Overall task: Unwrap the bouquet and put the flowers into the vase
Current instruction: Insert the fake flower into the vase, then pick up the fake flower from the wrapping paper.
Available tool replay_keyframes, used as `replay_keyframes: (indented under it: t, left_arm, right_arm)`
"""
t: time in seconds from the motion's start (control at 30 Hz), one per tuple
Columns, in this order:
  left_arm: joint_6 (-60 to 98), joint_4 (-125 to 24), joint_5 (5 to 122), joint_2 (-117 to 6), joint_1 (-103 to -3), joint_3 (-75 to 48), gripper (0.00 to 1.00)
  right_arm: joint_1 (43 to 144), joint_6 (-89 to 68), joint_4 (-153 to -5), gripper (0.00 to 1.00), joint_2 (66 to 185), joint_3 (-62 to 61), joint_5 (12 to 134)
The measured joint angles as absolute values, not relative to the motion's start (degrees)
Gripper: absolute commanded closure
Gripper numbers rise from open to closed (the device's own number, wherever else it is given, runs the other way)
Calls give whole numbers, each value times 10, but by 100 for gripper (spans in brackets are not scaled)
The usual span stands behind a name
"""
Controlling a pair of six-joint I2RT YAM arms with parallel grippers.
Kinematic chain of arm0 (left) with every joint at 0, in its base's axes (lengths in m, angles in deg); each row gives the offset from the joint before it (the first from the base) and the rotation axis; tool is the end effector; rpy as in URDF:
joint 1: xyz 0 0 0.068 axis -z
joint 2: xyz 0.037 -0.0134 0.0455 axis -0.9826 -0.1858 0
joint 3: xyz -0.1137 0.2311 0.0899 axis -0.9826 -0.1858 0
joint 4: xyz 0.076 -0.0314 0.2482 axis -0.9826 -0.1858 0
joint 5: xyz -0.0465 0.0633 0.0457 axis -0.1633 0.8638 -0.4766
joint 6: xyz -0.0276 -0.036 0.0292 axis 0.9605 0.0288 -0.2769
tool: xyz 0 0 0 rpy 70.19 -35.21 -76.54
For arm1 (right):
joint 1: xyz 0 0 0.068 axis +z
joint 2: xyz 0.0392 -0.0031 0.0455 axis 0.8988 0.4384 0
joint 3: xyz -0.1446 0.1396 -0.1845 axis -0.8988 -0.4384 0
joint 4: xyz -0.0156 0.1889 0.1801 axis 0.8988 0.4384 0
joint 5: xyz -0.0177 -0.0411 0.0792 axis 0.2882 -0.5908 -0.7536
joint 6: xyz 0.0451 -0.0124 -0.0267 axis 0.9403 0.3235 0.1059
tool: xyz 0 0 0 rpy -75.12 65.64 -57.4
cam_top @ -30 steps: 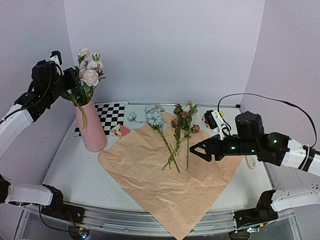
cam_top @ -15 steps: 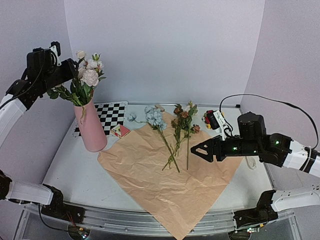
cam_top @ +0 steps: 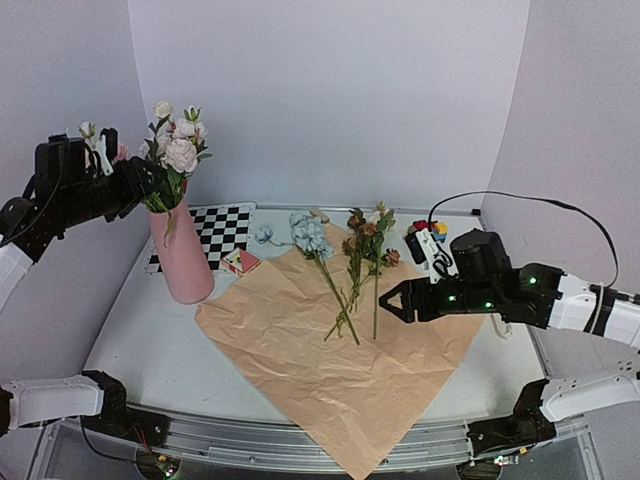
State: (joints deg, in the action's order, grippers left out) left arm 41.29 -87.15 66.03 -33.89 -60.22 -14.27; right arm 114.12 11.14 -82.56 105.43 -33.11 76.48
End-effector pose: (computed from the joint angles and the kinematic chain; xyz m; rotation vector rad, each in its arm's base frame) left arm 0.1725 -0.0633 0.4269 -0.1834 1.9202 -0.7253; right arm 0.1582 0.1934 0.2985 -0.4260 1.9093 1.0062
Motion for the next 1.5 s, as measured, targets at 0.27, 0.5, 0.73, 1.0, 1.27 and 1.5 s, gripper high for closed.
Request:
replay_keyframes:
  t: [0.27, 0.5, 0.73, 1.0, 1.27, 1.5]
  left_arm:
    - [470, -889, 608, -284, -601, -241, 39]
    - [482, -890, 591, -255, -600, -271, 37]
    - [482, -890, 590, -283, -580, -283, 36]
    - [506, -877, 654, -320, -441, -292, 33]
    - [537, -847, 712, -353, -358, -313, 31]
    - [554, -826, 734, -386, -313, -314, 31]
  right_arm:
    - [1086, 135, -810, 44, 1205, -250, 820]
    - [1055, 159, -803, 49, 1307, -193, 868]
    - [1055, 175, -798, 59, 1396, -143, 906]
    - [1055, 185, -796, 66, 1501, -99, 923]
    - [1050, 185, -796, 71, 1564, -66, 925]
    - [1043, 189, -796, 76, 1599, -51, 932]
